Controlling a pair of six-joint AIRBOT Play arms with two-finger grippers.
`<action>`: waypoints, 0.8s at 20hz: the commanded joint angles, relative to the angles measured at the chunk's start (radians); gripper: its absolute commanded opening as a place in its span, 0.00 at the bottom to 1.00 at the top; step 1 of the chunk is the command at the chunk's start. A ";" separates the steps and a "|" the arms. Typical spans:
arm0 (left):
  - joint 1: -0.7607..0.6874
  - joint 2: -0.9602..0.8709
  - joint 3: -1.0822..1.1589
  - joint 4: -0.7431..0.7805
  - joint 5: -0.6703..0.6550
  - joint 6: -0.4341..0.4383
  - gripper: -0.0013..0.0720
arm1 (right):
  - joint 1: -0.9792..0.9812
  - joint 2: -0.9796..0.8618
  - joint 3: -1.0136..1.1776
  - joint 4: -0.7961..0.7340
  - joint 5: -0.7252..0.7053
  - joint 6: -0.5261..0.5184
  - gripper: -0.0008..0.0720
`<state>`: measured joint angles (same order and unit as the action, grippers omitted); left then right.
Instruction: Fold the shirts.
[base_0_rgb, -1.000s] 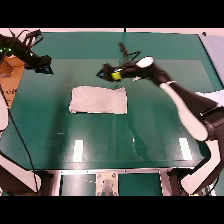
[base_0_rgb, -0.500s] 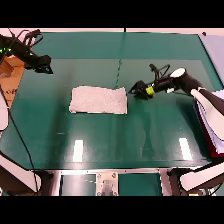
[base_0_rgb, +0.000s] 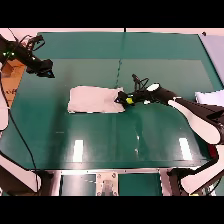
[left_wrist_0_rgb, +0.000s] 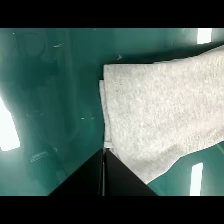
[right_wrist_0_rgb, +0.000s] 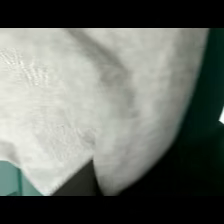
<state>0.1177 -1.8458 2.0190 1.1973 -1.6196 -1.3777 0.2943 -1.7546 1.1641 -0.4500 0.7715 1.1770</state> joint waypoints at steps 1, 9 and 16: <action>0.000 0.001 -0.006 0.000 -0.004 0.008 0.05 | 0.045 0.007 0.076 0.058 -0.027 -0.006 0.02; 0.000 0.001 -0.006 -0.001 -0.029 0.009 0.05 | -0.338 0.341 0.129 0.046 0.143 0.027 0.02; 0.000 0.001 -0.006 -0.005 -0.031 0.006 0.05 | -0.970 0.537 0.133 0.047 0.371 0.103 0.02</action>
<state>0.1177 -1.8458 2.0136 1.1961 -1.6508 -1.3705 -0.4385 -1.2854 1.2945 -0.4061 1.0317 1.2484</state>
